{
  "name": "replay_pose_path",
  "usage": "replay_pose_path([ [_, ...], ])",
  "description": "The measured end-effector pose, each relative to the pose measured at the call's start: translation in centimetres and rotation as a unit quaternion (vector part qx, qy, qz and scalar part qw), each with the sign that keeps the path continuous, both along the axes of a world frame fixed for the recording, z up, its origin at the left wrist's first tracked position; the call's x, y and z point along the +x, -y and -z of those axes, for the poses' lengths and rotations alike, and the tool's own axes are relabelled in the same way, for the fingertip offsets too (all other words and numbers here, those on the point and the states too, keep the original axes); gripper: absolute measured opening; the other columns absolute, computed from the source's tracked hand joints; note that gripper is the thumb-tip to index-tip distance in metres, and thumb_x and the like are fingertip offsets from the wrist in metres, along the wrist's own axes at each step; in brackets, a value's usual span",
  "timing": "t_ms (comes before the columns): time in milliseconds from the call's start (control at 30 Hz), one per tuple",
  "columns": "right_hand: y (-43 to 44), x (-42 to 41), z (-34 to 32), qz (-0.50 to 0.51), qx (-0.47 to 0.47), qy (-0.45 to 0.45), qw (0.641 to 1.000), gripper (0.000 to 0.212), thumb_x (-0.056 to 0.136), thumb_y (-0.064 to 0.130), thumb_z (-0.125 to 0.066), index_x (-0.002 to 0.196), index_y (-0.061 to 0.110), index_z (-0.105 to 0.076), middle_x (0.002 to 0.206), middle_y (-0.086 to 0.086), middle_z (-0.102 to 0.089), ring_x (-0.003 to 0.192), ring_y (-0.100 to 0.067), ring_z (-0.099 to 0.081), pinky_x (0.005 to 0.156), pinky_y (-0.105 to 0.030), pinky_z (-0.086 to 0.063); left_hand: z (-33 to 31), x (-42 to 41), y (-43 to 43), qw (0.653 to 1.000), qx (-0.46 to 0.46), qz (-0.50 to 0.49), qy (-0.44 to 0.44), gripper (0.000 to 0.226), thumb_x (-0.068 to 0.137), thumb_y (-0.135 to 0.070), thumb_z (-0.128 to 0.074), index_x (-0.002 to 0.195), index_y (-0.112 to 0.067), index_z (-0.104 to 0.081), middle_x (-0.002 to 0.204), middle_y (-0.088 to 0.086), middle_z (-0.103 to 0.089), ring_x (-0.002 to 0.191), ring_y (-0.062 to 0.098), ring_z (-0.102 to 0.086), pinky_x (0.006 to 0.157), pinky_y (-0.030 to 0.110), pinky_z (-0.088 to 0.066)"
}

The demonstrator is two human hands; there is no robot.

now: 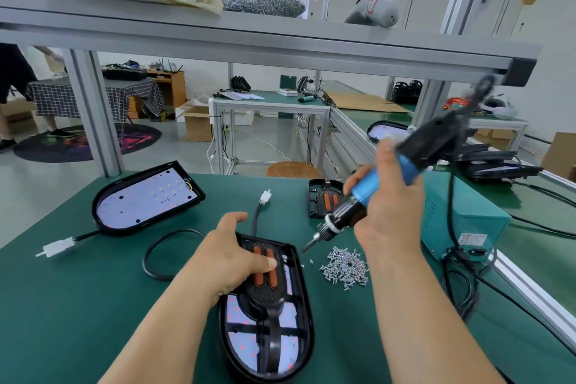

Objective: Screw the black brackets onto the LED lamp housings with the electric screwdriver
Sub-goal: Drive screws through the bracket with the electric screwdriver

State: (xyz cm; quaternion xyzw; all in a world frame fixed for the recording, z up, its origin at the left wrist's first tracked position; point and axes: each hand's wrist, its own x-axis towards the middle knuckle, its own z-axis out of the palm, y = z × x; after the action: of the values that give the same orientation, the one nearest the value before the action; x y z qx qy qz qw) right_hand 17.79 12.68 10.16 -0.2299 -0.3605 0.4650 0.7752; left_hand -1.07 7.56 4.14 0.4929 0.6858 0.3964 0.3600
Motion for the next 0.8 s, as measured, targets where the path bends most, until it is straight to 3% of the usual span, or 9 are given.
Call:
replay_pose_path([
  [67, -0.2, 1.1, -0.7, 0.034, -0.02, -0.072, 0.997, 0.028, 0.083, 0.035, -0.076, 0.093, 0.018, -0.055, 0.056, 0.002, -0.055, 0.046, -0.013, -0.052, 0.049, -0.025, -0.048, 0.2, -1.0, -0.5, 0.999, 0.023, -0.034, -0.002, 0.087, 0.071, -0.016, -0.087, 0.142, -0.03, -0.039, 0.093, 0.005, -0.069, 0.076, 0.013, -0.064, 0.059, 0.021, -0.043],
  [167, -0.6, 2.5, -1.0, 0.071, -0.064, -0.143, 0.985, 0.024, 0.09, 0.034, -0.073, 0.092, 0.017, -0.056, 0.056, 0.003, -0.053, 0.049, -0.013, -0.05, 0.05, -0.025, -0.047, 0.3, -1.5, -1.7, 0.998, 0.042, -0.05, -0.005, 0.092, 0.071, -0.024, -0.088, 0.146, -0.032, -0.035, 0.13, 0.016, -0.048, 0.107, 0.031, -0.056, 0.074, 0.03, -0.047],
  [300, -0.9, 2.8, -0.7, 0.067, -0.135, -0.185, 0.971, 0.032, 0.09, 0.035, -0.072, 0.103, 0.012, -0.054, 0.073, -0.002, -0.051, 0.06, -0.016, -0.05, 0.057, -0.028, -0.048, -0.8, -0.7, -3.9, 0.998, 0.055, -0.03, -0.008, 0.079, 0.08, -0.031, -0.082, 0.145, -0.029, -0.038, 0.138, 0.01, -0.041, 0.098, 0.021, -0.055, 0.057, 0.025, -0.045],
  [400, -1.0, 2.9, -0.6, 0.065, -0.151, -0.195, 0.967, 0.031, 0.091, 0.035, -0.071, 0.104, 0.013, -0.053, 0.068, -0.002, -0.049, 0.055, -0.015, -0.049, 0.059, -0.028, -0.048, -2.6, -0.6, -4.9, 0.991, 0.03, -0.027, -0.128, 0.061, 0.086, -0.038, -0.073, 0.14, -0.022, -0.048, 0.133, 0.012, -0.049, 0.08, 0.013, -0.057, 0.062, 0.024, -0.045],
  [467, -1.2, 3.2, -0.7, 0.07, -0.152, -0.202, 0.965, 0.031, 0.091, 0.035, -0.071, 0.103, 0.013, -0.053, 0.068, -0.002, -0.048, 0.054, -0.016, -0.048, 0.058, -0.029, -0.047, -3.3, 0.2, -4.9, 0.95, 0.04, -0.028, -0.307, 0.047, 0.088, -0.046, -0.067, 0.129, -0.025, -0.06, 0.129, 0.011, -0.053, 0.096, 0.025, -0.062, 0.086, 0.033, -0.049],
  [533, -1.3, 3.4, -0.9, 0.073, -0.15, -0.215, 0.962, 0.031, 0.09, 0.035, -0.072, 0.102, 0.013, -0.053, 0.068, -0.003, -0.048, 0.053, -0.016, -0.047, 0.057, -0.029, -0.046, -3.4, 2.2, -4.7, 0.907, 0.093, 0.015, -0.411, 0.022, 0.089, -0.045, -0.064, 0.108, -0.034, -0.07, 0.121, 0.001, -0.059, 0.114, 0.028, -0.057, 0.097, 0.037, -0.045],
  [600, -1.4, 3.7, -1.0, 0.075, -0.151, -0.226, 0.959, 0.033, 0.089, 0.035, -0.073, 0.104, 0.013, -0.053, 0.07, -0.004, -0.05, 0.054, -0.017, -0.048, 0.056, -0.028, -0.046, -2.7, 5.0, -4.5, 0.87, 0.094, 0.095, -0.474, 0.015, 0.089, -0.038, -0.061, 0.1, -0.035, -0.071, 0.113, -0.008, -0.066, 0.115, 0.023, -0.058, 0.099, 0.037, -0.039],
  [667, -1.3, 3.9, -1.1, 0.075, -0.155, -0.236, 0.956, 0.036, 0.089, 0.037, -0.073, 0.107, 0.013, -0.053, 0.073, -0.005, -0.051, 0.056, -0.017, -0.049, 0.055, -0.028, -0.048, -1.6, 7.3, -5.0, 0.837, 0.041, 0.153, -0.524, 0.019, 0.091, -0.036, -0.058, 0.104, -0.03, -0.071, 0.113, -0.007, -0.07, 0.117, 0.022, -0.058, 0.11, 0.042, -0.028],
  [800, -1.2, 4.4, -1.3, 0.084, -0.164, -0.247, 0.951, 0.037, 0.087, 0.038, -0.074, 0.104, 0.013, -0.053, 0.07, -0.004, -0.052, 0.05, -0.016, -0.051, 0.052, -0.025, -0.049, -0.3, 9.1, -6.1, 0.801, -0.016, 0.147, -0.581, 0.028, 0.093, -0.043, -0.056, 0.111, -0.022, -0.065, 0.122, 0.002, -0.065, 0.121, 0.029, -0.052, 0.11, 0.048, -0.024],
])
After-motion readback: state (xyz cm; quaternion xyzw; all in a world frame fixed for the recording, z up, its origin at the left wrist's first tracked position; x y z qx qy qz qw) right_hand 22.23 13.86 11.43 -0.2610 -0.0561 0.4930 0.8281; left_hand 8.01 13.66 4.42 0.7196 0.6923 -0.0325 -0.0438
